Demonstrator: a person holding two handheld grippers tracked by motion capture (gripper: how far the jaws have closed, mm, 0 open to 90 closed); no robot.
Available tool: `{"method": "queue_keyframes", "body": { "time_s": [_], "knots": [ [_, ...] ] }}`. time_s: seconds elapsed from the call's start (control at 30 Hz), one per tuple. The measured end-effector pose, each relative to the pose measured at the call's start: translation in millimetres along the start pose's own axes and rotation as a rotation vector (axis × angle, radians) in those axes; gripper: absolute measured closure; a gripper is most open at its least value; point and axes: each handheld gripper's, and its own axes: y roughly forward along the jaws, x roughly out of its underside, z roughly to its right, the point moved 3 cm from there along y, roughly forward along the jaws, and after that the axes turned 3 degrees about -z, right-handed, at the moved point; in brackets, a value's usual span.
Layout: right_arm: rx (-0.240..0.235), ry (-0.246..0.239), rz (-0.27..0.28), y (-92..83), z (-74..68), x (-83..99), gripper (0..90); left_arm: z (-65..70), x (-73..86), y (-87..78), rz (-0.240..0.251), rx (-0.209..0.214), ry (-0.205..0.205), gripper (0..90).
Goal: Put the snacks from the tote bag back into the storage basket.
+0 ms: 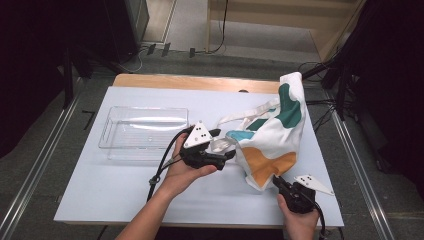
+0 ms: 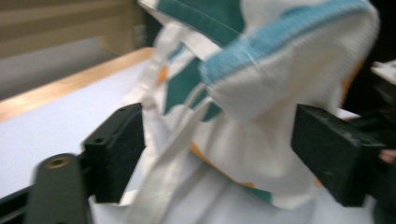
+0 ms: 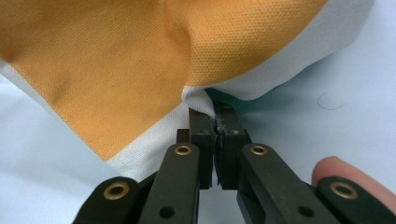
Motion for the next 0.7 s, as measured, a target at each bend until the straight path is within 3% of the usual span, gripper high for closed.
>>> {"method": "queue_keyframes", "body": {
  "time_s": [0.07, 0.17, 0.27, 0.3, 0.47, 0.5, 0.6, 0.63, 0.67, 0.7],
  "knots": [
    [0.003, -0.007, -0.005, 0.1, -0.1, 0.0, 88.9, 1.6, -5.5, -5.8, 0.003, -0.013, -0.002, 18.9],
    [0.003, -0.006, -0.003, 0.2, 0.4, -0.1, 88.8, 1.6, -10.1, -19.5, 0.059, 0.098, -0.006, 14.0],
    [-0.004, -0.001, -0.001, 0.0, 0.4, -0.3, 88.8, 0.3, -12.9, -25.1, 0.081, 0.088, -0.022, 13.7],
    [-0.001, -0.004, -0.002, 0.0, -0.9, -0.3, 88.8, 2.6, -15.2, -24.0, 0.075, 0.059, -0.008, 13.4],
    [0.009, -0.007, 0.0, 1.2, -1.5, -0.9, 88.8, 14.6, -18.1, 0.6, -0.007, 0.049, 0.037, 10.0],
    [0.009, -0.007, 0.0, 1.1, -1.6, -0.9, 88.8, 14.6, -18.1, 0.6, -0.007, 0.049, 0.037, 10.2],
    [0.008, -0.005, -0.001, 1.0, -2.1, -0.6, 88.8, 16.8, -16.2, 22.6, -0.091, 0.039, 0.019, 14.8],
    [0.008, -0.005, -0.001, 1.0, -2.1, -0.6, 88.8, 16.8, -16.2, 22.6, -0.091, 0.039, 0.019, 14.2],
    [0.009, -0.003, 0.003, 1.2, -1.8, -0.9, 88.8, 17.7, -14.3, 29.6, -0.124, 0.078, 0.003, 24.8],
    [0.009, -0.003, 0.003, 1.2, -1.8, -0.9, 88.8, 17.7, -14.3, 29.6, -0.124, 0.078, 0.003, 32.4]
  ]
}}
